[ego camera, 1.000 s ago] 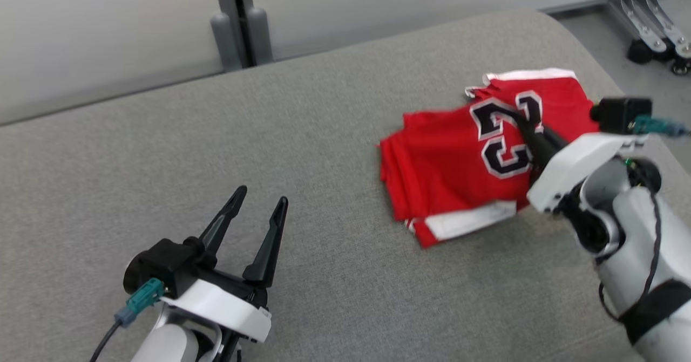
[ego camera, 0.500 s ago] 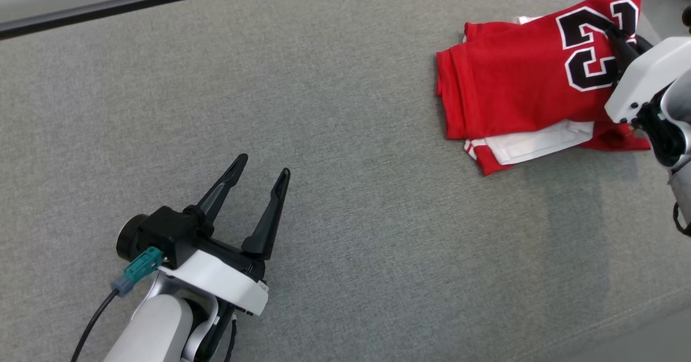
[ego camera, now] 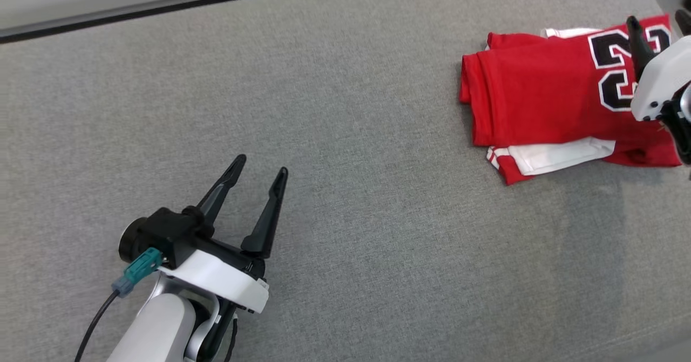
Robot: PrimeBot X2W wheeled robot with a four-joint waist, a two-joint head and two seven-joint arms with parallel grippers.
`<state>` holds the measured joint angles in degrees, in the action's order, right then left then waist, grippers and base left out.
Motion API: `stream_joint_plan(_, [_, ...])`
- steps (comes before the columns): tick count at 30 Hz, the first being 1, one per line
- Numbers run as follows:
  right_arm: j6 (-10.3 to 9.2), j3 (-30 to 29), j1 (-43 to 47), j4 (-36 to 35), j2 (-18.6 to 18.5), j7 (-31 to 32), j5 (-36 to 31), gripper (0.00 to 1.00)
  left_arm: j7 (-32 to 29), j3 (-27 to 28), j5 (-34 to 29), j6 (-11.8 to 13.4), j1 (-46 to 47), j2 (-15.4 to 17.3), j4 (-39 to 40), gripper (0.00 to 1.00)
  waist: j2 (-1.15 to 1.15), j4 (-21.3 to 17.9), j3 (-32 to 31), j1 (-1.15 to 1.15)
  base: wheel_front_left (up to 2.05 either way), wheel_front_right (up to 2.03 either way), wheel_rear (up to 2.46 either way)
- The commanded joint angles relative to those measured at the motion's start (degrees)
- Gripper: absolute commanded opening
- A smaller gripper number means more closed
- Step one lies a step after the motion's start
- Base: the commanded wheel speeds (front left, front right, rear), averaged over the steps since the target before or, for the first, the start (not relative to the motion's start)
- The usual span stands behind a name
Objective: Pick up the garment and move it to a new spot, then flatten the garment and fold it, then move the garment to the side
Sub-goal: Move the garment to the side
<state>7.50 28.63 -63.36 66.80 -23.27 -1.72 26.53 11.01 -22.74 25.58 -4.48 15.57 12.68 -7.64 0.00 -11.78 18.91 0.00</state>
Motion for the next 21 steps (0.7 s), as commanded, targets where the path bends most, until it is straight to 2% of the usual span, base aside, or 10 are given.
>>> stream_joint_plan(1, [-0.02,0.16,0.59,0.22,0.06,-1.25,-0.6,1.0,0.39,0.51,0.43,0.25,-0.52,0.28,-0.11,1.0,0.0,0.77,-1.67,0.0,0.0,0.0,0.0])
stream_joint_plan(5, [-0.02,-0.66,2.43,-0.69,1.3,-8.39,-1.0,1.0,1.77,2.48,1.41,1.4,-2.21,0.66,-0.43,1.0,0.0,2.13,-5.56,0.0,0.0,0.0,0.0])
stream_joint_plan(9, [-0.02,-0.97,5.38,-4.83,2.38,-12.45,-1.46,1.0,2.61,5.78,2.6,3.36,-4.63,1.56,0.04,1.0,0.0,3.5,-9.12,0.0,0.0,0.0,0.0])
stream_joint_plan(14, [-0.02,-4.88,12.9,-14.99,3.33,-13.5,-3.0,1.0,3.21,8.91,3.84,4.82,-8.02,2.76,1.61,1.0,0.0,5.51,-13.71,0.0,0.0,0.0,0.0])
stream_joint_plan(21, [-0.02,-12.6,30.23,-28.27,4.83,-13.4,-7.37,1.0,2.81,11.49,5.1,7.17,-13.33,3.95,3.99,1.0,0.0,8.73,-19.74,0.0,0.0,0.0,0.0])
